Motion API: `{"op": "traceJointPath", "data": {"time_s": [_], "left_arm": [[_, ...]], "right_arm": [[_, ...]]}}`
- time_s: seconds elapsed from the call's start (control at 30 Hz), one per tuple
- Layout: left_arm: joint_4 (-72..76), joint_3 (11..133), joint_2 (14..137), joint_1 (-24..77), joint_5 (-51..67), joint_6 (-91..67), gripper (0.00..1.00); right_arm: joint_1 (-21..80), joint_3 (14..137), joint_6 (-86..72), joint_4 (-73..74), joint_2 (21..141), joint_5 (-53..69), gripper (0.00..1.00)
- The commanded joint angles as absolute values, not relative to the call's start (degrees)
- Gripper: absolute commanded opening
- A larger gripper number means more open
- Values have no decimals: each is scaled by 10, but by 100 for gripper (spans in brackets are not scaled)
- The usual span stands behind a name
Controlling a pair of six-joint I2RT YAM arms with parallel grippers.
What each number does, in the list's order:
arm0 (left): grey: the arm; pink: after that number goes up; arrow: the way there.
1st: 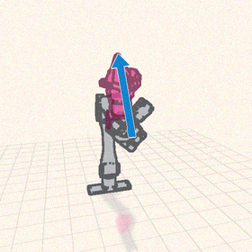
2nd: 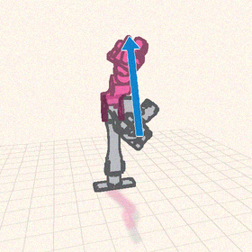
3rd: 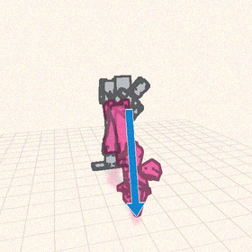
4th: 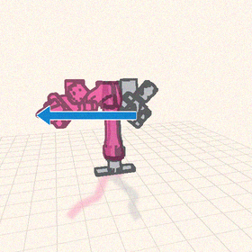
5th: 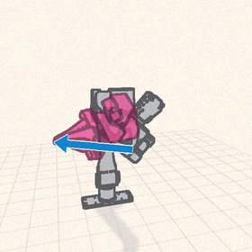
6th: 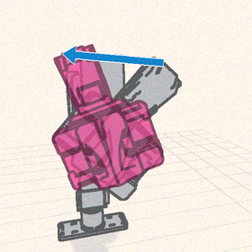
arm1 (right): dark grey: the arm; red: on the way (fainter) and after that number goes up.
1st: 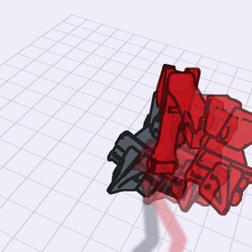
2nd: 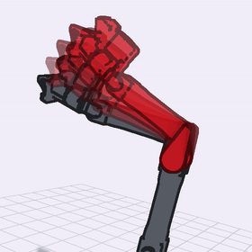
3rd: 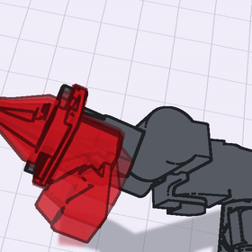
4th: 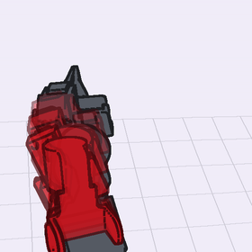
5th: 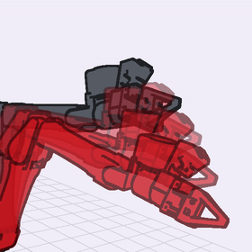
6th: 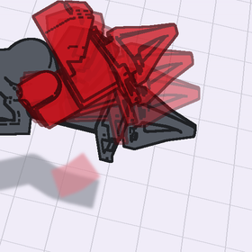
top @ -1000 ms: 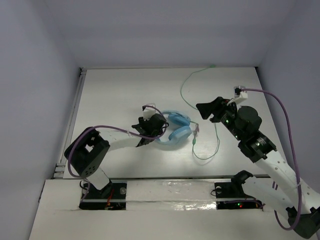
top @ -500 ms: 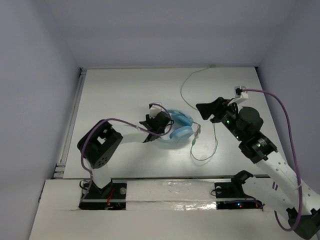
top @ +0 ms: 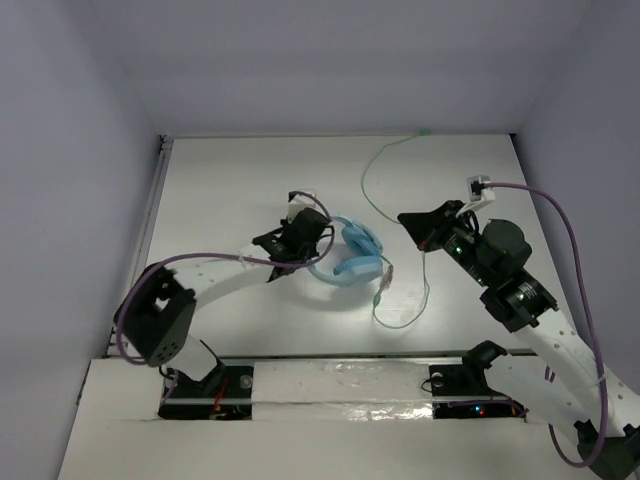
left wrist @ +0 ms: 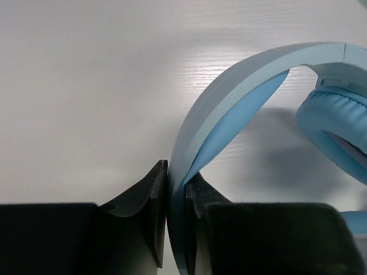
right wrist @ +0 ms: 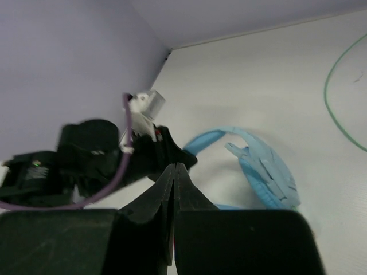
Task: Wrap the headphones
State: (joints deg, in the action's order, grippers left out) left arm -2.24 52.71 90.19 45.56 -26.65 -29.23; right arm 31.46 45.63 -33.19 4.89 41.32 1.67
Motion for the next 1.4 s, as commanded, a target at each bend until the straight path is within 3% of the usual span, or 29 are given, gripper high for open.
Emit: {"op": "traceJointPath", "data": {"time_s": [0.0,0.13,0.33,0.37,0.4,0.43,0.53,0.63,0.97,1.37], "left_arm": [[-80,585,786,432,-247,-241,0],[-137,639,698,380,-198,-225,0],[-206,761,678,311,-121,-169,0],[-213,773,679,288,-108,-162,0],[-217,786,679,275,-81,-157,0],[-224,806,680,263,-64,-151,0],[-235,844,685,229,-10,-148,0],[-248,889,696,224,31,-149,0],[-244,995,722,214,120,-178,0],[-207,1070,776,147,224,-233,0]], "right_arm": [[314,451,-327,6,418,86,0],[314,444,-325,-28,419,113,0],[314,420,-330,-96,430,197,0],[314,413,-329,-106,429,193,4],[314,410,-328,-112,430,184,15],[314,410,-325,-112,432,177,42],[314,410,-313,-119,457,174,71],[319,416,-310,-124,509,185,76],[352,420,-312,-203,639,176,77],[362,379,-321,-257,697,137,58]]}}
